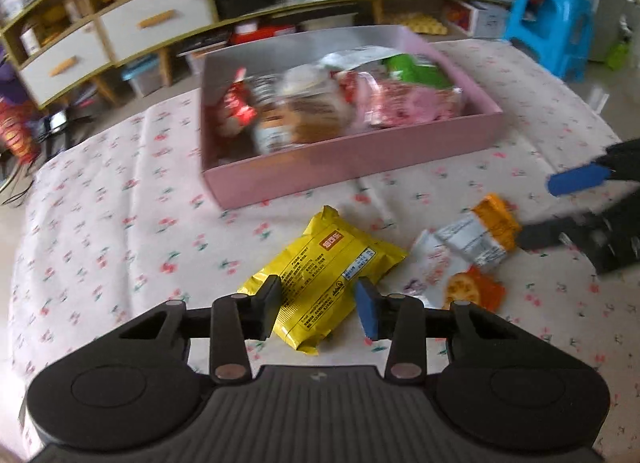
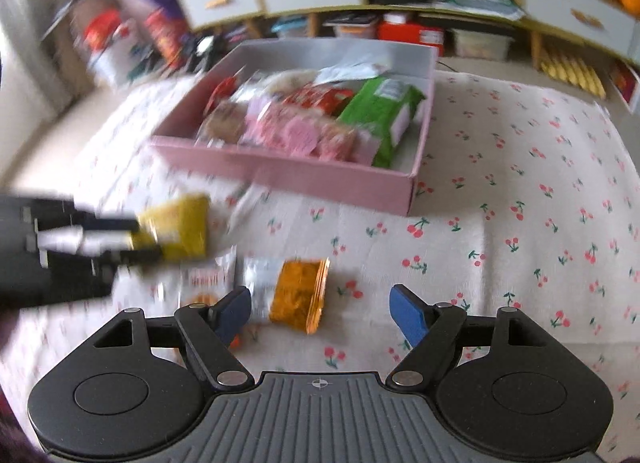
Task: Organize snacks
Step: 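Move both tools back over the remaining packets on the cloth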
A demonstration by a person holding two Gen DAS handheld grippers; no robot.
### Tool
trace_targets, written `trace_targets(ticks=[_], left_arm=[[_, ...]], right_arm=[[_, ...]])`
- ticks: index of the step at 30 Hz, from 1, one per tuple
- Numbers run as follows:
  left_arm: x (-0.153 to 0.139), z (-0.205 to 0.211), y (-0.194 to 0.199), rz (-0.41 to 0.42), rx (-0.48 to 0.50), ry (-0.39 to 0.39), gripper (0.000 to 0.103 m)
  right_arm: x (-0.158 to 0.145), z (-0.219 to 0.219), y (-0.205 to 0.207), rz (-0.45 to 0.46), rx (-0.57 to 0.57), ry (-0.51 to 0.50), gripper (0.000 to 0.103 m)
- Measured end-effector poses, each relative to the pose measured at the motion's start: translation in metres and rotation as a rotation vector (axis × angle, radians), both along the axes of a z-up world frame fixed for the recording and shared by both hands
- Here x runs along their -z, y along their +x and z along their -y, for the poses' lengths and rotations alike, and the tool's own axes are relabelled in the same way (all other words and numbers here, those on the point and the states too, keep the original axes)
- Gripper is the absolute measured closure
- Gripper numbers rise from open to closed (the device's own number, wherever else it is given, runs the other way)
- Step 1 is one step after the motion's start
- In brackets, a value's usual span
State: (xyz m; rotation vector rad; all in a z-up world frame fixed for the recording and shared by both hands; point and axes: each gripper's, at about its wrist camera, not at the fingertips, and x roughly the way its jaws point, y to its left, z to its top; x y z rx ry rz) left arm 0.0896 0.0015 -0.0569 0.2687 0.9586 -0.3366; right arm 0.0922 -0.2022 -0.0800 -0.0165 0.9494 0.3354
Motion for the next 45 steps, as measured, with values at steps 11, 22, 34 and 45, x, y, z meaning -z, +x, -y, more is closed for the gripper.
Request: trace_targets(ticks=[11, 22, 34, 45], left_arm=[[0.011, -0.013, -0.003, 0.002, 0.124, -0.022, 0.034], [0.022, -0.03, 0.018, -0.005, 0.016, -0.114, 0.024], [0.019, -0.026, 0.022, 0.009, -0.142, -0.128, 0.029], [0.013, -0.025, 0.022, -0.048, -0.198, -0.182, 0.033]], right_arm=[[0.025, -0.014, -0.021, 0.042, -0.181, -0.229, 0.023], [0.027, -0.029, -0.001, 0.084, -0.127, -0.211, 0.017], [0.027, -0.048, 0.02, 0.073, -0.049, -0.192, 0.017], [0.005, -0.017, 0.036, -0.15, 0.271, 0.084, 0.017]])
